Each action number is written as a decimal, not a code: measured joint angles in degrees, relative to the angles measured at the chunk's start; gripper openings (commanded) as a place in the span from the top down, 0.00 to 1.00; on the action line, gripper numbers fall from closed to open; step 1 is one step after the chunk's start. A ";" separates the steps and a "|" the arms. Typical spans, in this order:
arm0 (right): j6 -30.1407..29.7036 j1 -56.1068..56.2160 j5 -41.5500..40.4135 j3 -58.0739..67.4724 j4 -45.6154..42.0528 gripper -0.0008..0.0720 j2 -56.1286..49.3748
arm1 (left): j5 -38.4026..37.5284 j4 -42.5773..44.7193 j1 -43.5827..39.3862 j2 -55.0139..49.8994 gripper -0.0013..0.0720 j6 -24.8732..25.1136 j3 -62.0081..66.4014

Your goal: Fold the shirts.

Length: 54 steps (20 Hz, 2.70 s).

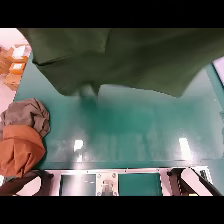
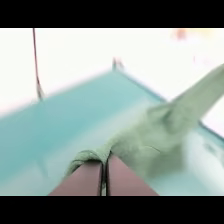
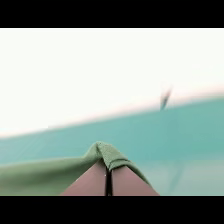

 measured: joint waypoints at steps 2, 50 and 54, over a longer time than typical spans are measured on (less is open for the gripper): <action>0.76 -2.89 -3.21 2.60 -1.66 0.97 3.48 | 2.69 1.25 0.02 4.98 0.95 -0.22 -0.37; 4.02 17.99 5.97 -18.40 -16.15 0.69 -48.30 | -6.95 18.36 0.61 -49.16 0.24 -3.82 -15.89; 5.05 16.52 7.15 -28.76 -20.98 0.70 -37.73 | -16.35 18.25 4.00 -42.36 0.24 -7.78 -23.89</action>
